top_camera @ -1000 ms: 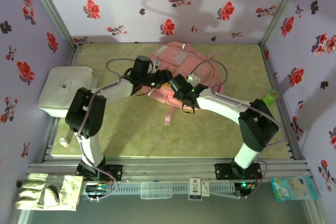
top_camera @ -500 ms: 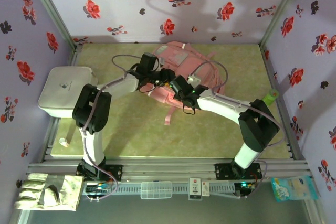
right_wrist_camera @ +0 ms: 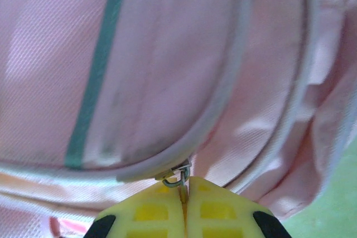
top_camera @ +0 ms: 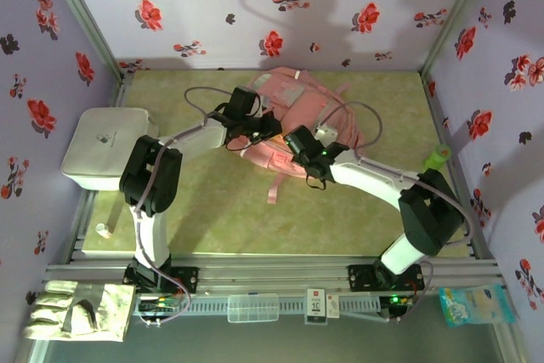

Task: Pack the student bag
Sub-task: Zip the student bag at the center of the table.

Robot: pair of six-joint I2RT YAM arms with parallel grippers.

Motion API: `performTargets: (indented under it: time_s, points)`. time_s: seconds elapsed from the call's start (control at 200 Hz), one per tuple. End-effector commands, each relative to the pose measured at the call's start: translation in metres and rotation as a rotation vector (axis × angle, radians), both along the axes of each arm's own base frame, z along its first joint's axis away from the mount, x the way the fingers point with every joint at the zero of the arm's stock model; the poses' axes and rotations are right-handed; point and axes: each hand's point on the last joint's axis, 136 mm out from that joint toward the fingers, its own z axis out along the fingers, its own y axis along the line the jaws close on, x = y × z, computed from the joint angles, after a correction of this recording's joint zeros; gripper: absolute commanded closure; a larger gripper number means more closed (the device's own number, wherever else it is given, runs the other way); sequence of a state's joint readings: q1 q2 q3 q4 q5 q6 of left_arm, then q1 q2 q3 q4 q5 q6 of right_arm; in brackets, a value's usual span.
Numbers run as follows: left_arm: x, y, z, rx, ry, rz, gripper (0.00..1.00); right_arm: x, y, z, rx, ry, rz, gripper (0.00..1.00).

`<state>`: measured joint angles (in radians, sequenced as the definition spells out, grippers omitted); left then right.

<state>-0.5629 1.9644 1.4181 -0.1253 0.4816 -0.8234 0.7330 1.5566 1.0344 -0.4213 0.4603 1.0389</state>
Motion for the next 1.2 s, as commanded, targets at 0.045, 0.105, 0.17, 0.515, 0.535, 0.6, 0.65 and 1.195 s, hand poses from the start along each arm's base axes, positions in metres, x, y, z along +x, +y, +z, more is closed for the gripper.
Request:
performTargets:
  time_s: [0.045,0.105,0.17,0.515,0.535,0.6,0.65,1.195]
  points:
    - [0.010,0.017,0.000,0.059,-0.032,0.011,1.00,-0.003,-0.055,-0.001,-0.139,0.018,-0.037,0.94]
    - [0.011,0.020,0.001,0.063,-0.035,0.012,1.00,0.008,-0.050,-0.005,-0.103,0.037,0.046,0.93]
    - [0.011,0.021,0.000,0.068,-0.037,0.008,1.00,0.015,-0.041,-0.009,-0.085,0.060,0.160,0.92]
    - [0.016,0.039,0.006,0.092,-0.056,0.009,1.00,0.027,-0.019,-0.018,-0.166,0.079,0.477,0.91]
    - [0.017,0.041,0.006,0.094,-0.058,0.011,1.00,0.029,-0.021,-0.015,-0.164,0.071,0.467,0.92]
    - [0.018,0.048,0.005,0.104,-0.058,0.015,1.00,0.035,-0.030,-0.010,-0.175,0.043,0.425,0.93]
    - [0.019,0.054,0.005,0.112,-0.061,0.016,1.00,0.040,-0.038,-0.005,-0.178,0.022,0.389,0.94]
    - [0.028,0.105,0.042,0.140,-0.144,0.090,0.64,0.040,0.057,0.034,-0.022,-0.077,0.686,1.00]
